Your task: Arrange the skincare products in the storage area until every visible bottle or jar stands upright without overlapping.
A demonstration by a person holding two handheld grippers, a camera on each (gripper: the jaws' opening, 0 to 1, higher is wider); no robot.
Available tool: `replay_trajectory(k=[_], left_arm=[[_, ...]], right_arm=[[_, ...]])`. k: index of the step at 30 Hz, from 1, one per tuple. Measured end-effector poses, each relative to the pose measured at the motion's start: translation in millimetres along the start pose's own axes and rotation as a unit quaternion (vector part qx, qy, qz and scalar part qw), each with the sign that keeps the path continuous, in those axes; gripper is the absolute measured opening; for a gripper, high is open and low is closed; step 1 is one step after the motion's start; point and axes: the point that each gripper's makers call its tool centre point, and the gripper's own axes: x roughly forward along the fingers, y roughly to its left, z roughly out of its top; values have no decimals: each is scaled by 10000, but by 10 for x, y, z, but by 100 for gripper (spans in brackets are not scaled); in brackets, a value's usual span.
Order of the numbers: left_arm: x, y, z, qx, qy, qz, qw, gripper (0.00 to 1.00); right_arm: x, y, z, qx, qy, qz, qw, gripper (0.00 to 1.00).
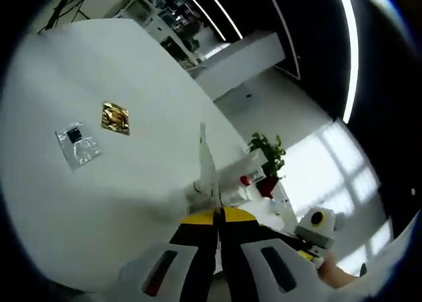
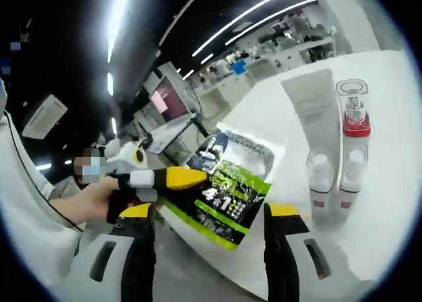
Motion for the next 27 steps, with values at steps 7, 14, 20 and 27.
replay_trajectory(k=[7,14,20,27], left_arm=[[137,200,-37,-321,-5,132,9994,0],[321,256,-84,-398,71,253,9989,0],[493,319,-130,-325,192,409,9984,0],[627,405,-196,-257,301,543,9977,0]], right_arm=[[-156,-177,-30,-242,184,-288,9991,88],[-352,-509,-27,-219,196,-776,9965,99],[-525,-727,20,-244,63,-1080,9938,99],[-642,-900,11,-158,-44,-1307,9913,99]])
